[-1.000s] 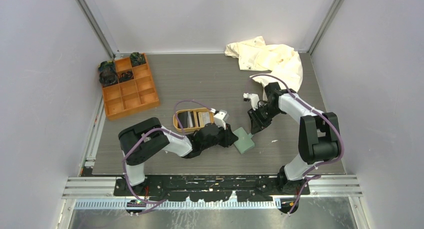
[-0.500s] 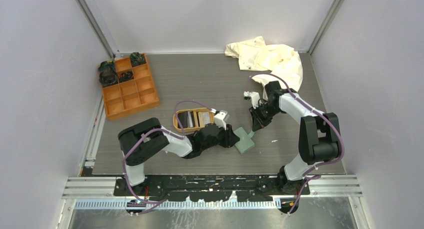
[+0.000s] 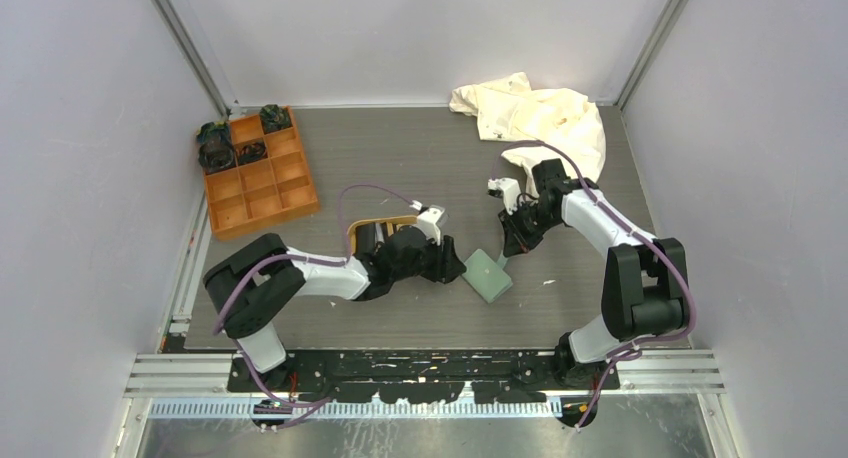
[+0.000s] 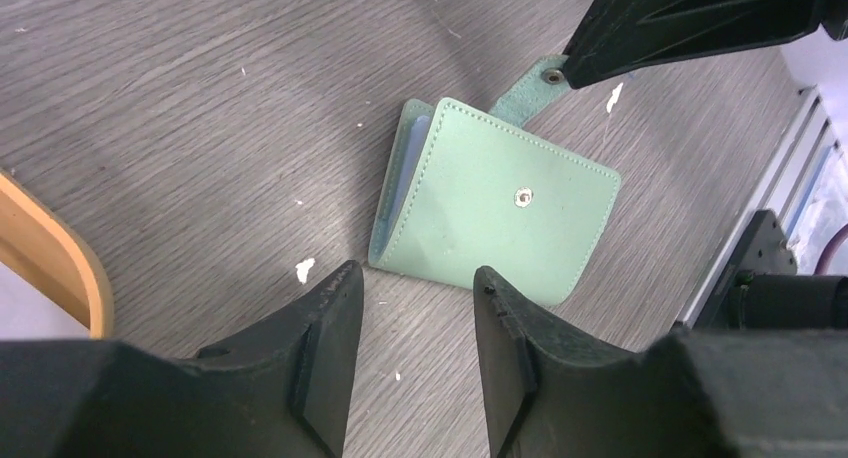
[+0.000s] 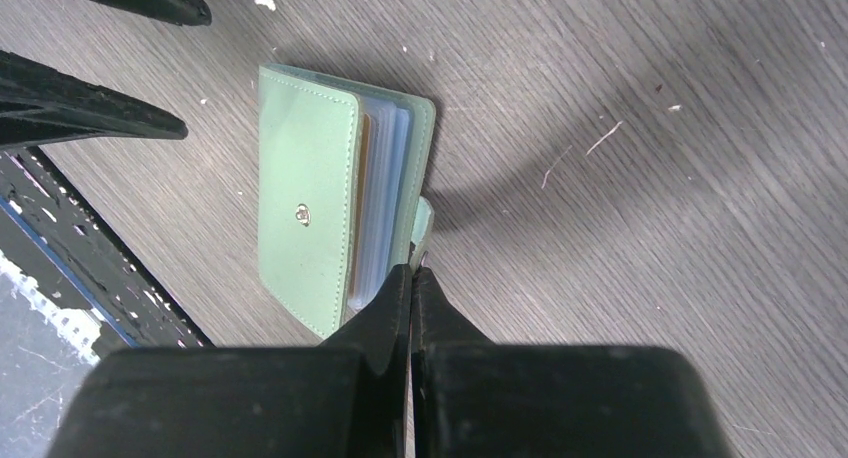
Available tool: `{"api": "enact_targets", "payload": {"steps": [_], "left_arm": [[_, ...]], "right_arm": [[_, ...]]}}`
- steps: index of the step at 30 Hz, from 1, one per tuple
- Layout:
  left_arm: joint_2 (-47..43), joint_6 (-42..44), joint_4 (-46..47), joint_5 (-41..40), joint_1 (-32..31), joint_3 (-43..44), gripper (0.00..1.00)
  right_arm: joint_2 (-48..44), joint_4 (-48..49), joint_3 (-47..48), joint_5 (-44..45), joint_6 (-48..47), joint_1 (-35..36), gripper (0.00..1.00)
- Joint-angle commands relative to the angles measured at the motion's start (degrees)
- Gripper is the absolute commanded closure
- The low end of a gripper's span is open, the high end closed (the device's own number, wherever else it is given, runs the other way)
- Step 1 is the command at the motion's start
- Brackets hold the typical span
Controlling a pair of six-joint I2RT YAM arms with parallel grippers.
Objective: Put the credit cards into the card holder
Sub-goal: Close the card holder at the center of the board.
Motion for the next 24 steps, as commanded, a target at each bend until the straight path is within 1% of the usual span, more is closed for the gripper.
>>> {"api": "enact_targets", "payload": {"steps": [1,6,11,17,19,22,24], "left_arm": [[-1.95,4.91,-7.69,4.24,0.62,4.54,0.54],[1.22,5.57,-8.91,9.09,1.96,7.96,0.53],[3.96,5.4,-8.39,11.78,3.43,10.29,0.52],[8.42,2.21,-6.11,14.34,4.88,11.79,0.53],[9.58,0.88,-4.7,14.68,5.0,11.97,0.55],[11.09,-1.31,-3.06,15.29,4.99,12.47,0.68],[11.73,-2.86,-2.76,15.4,5.01,12.66,0.72]], "right_arm": [[-2.5,1.85,-0.21,-2.39,-2.0,0.61,0.99],[-3.42,2.32,-1.04,-3.42,-4.3,1.61,0.99],[-4.91,2.9,-2.32,-4.35,-7.82,2.56,0.99],[-6.17,3.64,-3.45,-4.73,-10.28,3.69,0.99],[-6.24,3.94,-3.7,-4.27,-10.42,3.99,0.99],[-6.06,4.29,-3.77,-3.36,-10.42,4.73,0.99],[-5.9,4.38,-3.83,-2.66,-10.42,5.22,0.99]]}}
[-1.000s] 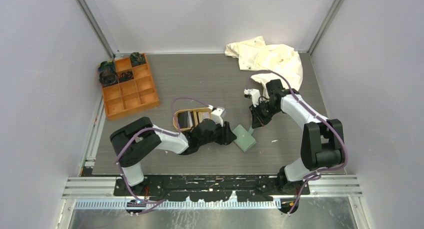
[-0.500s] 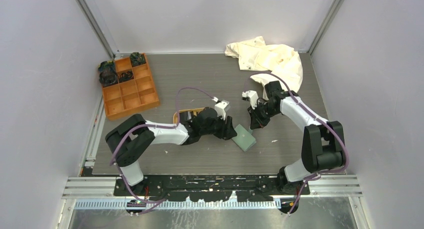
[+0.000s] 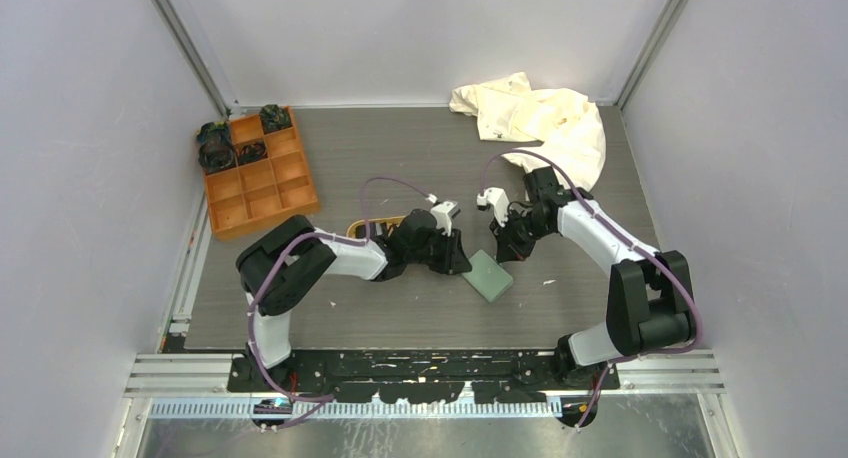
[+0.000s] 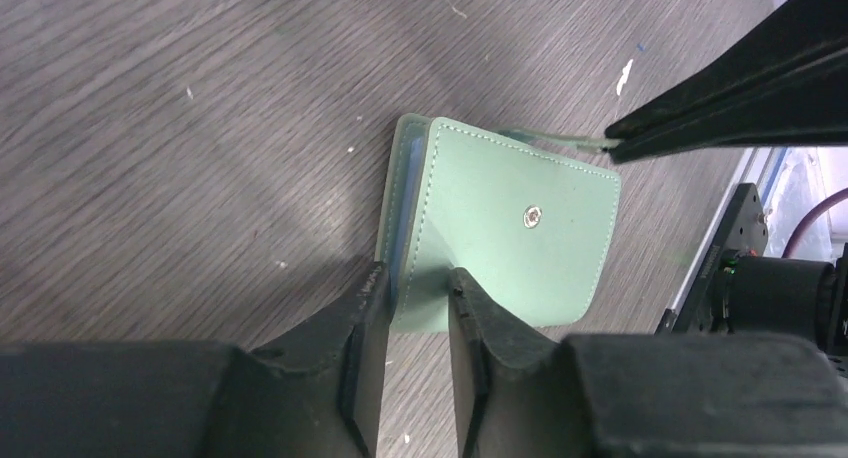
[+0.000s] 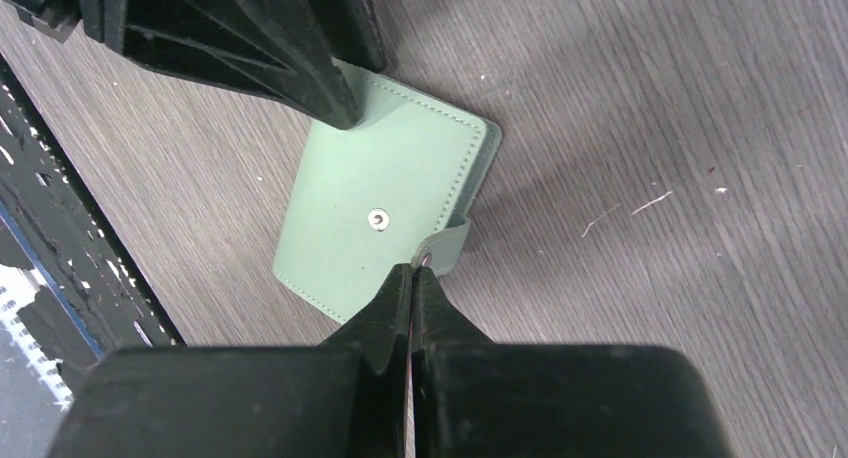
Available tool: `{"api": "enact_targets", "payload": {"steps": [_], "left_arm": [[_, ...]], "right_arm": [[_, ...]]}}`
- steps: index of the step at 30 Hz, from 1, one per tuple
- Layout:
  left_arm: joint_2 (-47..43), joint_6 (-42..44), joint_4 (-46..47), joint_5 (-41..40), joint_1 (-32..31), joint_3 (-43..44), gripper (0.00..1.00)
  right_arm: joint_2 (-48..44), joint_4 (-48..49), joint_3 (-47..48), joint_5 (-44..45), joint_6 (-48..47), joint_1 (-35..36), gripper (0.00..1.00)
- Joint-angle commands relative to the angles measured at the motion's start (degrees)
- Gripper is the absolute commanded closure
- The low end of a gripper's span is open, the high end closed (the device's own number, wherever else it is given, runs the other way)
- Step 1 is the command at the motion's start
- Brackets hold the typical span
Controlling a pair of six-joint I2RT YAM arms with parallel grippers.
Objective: Put the credit cards into the card holder
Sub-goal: Close the card holder at the center of the board.
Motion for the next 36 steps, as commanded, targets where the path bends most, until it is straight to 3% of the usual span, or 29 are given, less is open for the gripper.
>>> {"api": "enact_targets", "payload": {"steps": [1,6,11,17,36], "left_arm": [[1.4,-3.66,4.3,1.32,0.03,2.16,0.75],[0.95,-7.38,5.66,1.18,-0.06,0.16,0.91],[-1.35,-10.92,5.81,-1.62,-1.14,-3.12,0.96],[-2.62,-14.59,8.56,-3.7,-2.85,-7.04,0.97],[-2.76,-16.5,12.15,-3.38,-3.99,-8.53,0.97]], "right_arm": [[-1.58,2.11,0.16,0.3,-1.31,1.37,0.99],[-1.28,1.77,-0.06,1.05,-2.13,2.33,0.99],[-1.07,-0.52,-0.4,2.46,-6.03,4.21,0.99],[-2.17,-2.58,-2.37,4.1,-11.56,6.02,0.99],[-2.47,0.17,-4.1,10.7,-12.1,11.4,0.99]]}}
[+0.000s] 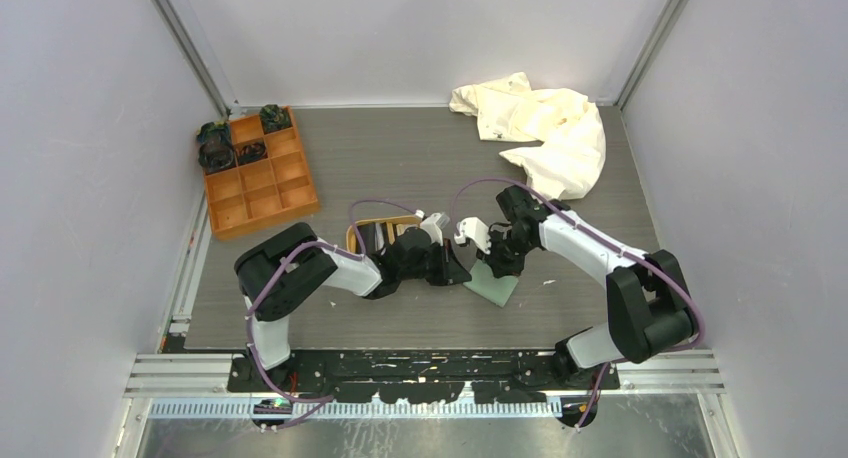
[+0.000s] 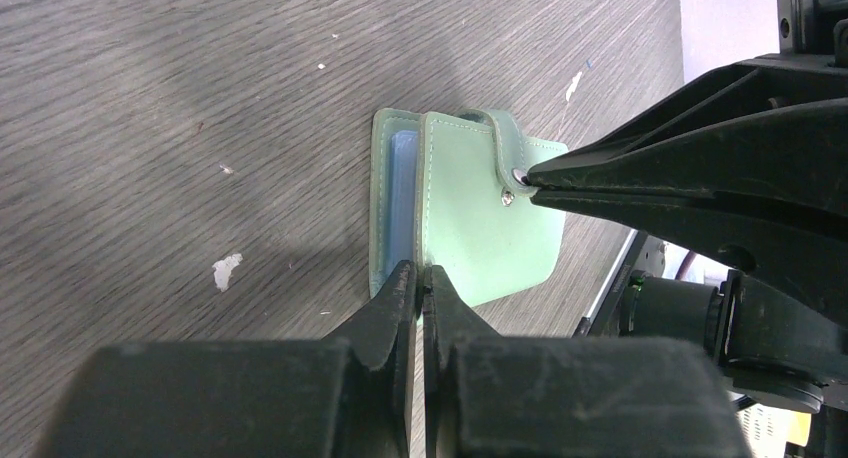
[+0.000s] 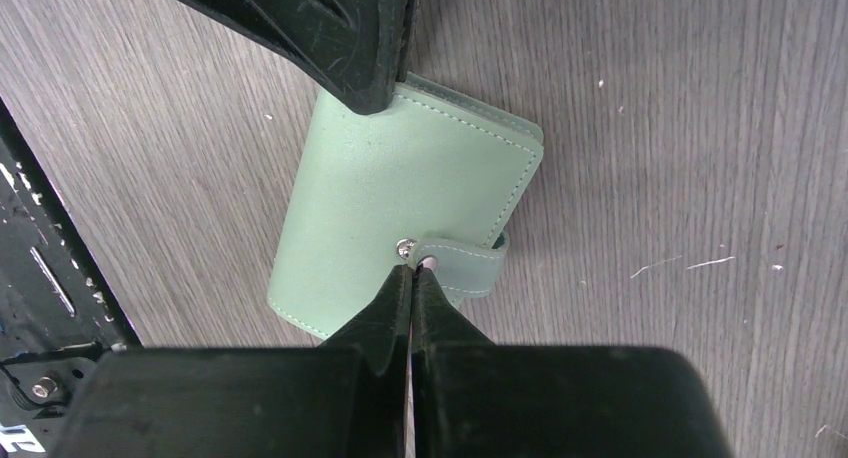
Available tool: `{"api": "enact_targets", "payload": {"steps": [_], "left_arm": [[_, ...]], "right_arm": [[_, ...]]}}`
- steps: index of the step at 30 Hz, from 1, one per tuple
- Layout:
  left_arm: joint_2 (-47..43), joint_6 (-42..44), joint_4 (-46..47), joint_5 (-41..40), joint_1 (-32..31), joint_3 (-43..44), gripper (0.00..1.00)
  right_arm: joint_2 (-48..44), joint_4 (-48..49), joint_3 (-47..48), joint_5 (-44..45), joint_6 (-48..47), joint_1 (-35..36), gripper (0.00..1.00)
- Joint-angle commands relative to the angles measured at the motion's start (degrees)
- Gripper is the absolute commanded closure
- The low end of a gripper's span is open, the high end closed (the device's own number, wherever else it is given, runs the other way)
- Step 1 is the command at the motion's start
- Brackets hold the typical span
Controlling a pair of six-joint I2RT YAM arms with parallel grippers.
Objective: Put the credit cards into the card holder
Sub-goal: Close the card holder at the center of the board.
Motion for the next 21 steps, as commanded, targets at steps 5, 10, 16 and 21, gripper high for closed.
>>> {"api": "enact_targets", "payload": {"steps": [5,10,16,21], "left_arm": [[-1.62,0.32,0.87,0.13,-0.79,-0.66,0.97],[-1.57,0.25,1.07,0.18,-0.7,-0.66,0.97],[-1.79,0.14,1.06,0.23,-0.76,-0.68,0.98],[-1.84,0.15,1.06,0.19,-0.76,-0.66,0.98]], "right_arm": [[-2.58,0.73,-0.28,0.01,-0.83,1.1,0.99],[-3.83,0.66,-0.43,-0.91,-0.82,1.17,0.99],[-3.95,-0.17,-0.35,-1.9,-1.44,1.37,0.99],[-3.45,-0.48,-0.45,-1.64,-1.79,1.98,0.99]]}}
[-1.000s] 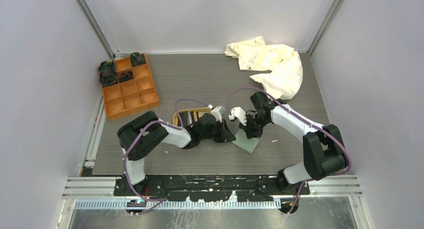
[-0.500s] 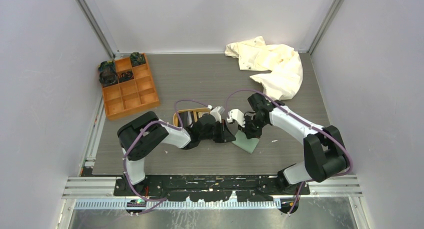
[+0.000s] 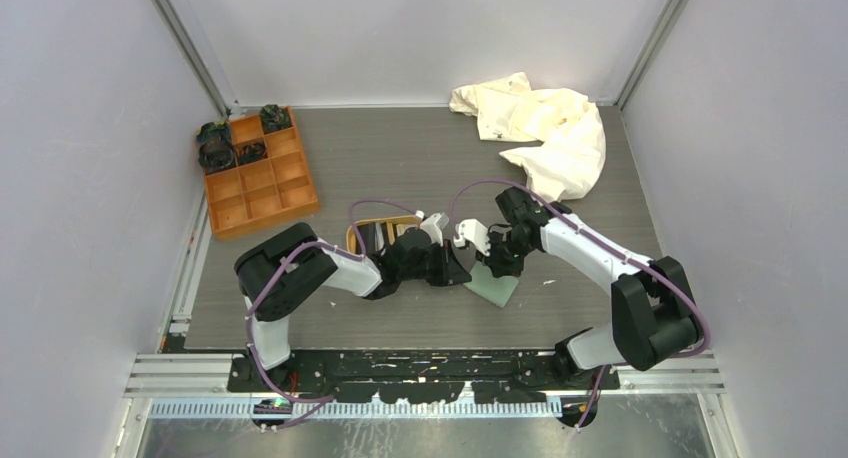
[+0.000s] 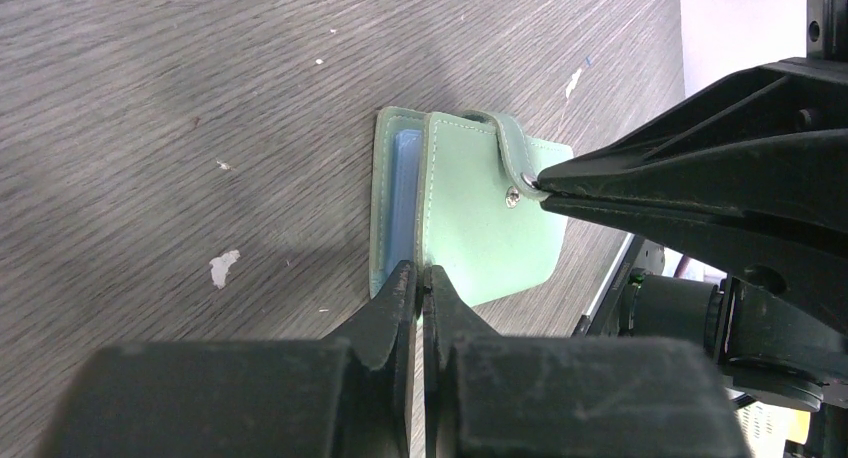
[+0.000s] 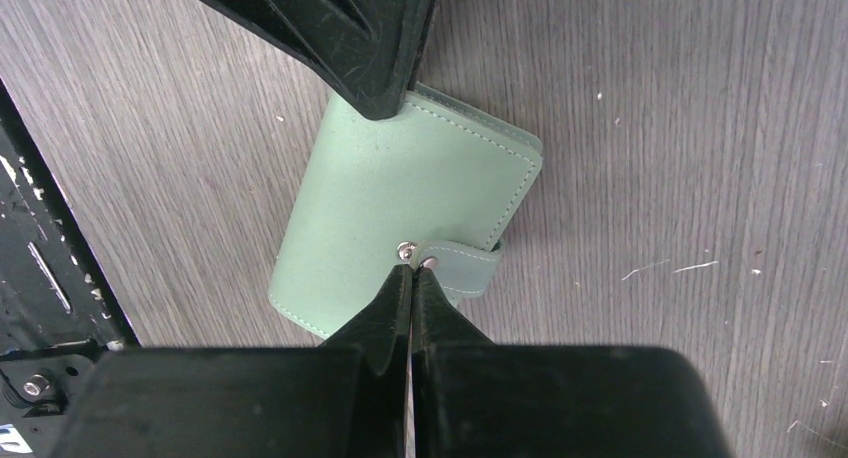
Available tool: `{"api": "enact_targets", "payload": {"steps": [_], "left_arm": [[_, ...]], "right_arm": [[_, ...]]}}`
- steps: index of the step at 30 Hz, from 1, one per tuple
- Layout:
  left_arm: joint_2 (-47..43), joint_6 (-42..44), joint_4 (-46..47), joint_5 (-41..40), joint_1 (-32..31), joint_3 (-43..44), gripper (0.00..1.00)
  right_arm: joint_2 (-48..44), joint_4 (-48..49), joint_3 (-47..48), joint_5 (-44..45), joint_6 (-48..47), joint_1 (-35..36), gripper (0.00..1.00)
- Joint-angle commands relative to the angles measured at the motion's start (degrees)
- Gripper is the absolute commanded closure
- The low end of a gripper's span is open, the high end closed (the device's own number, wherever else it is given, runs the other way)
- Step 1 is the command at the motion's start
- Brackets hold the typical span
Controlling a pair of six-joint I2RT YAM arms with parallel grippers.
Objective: Put the credit cards into the card holder
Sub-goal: Close the card holder at the center of the board.
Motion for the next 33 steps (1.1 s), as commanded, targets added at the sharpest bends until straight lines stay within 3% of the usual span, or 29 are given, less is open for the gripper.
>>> {"api": "enact_targets", "payload": {"steps": [1,33], "left_arm": [[-1.84,0.3,0.91,0.12,-0.6,-0.53,0.98],[-1.83,0.06,1.61,0.35,-0.66,-0.86,0.98]], "right_arm": [[-1.07,-0.64,0.05,-1.8,-0.85,1.01,0.99],[1.0,-2.6,-0.12,4.31,-3.19,6.01,0.99]]}}
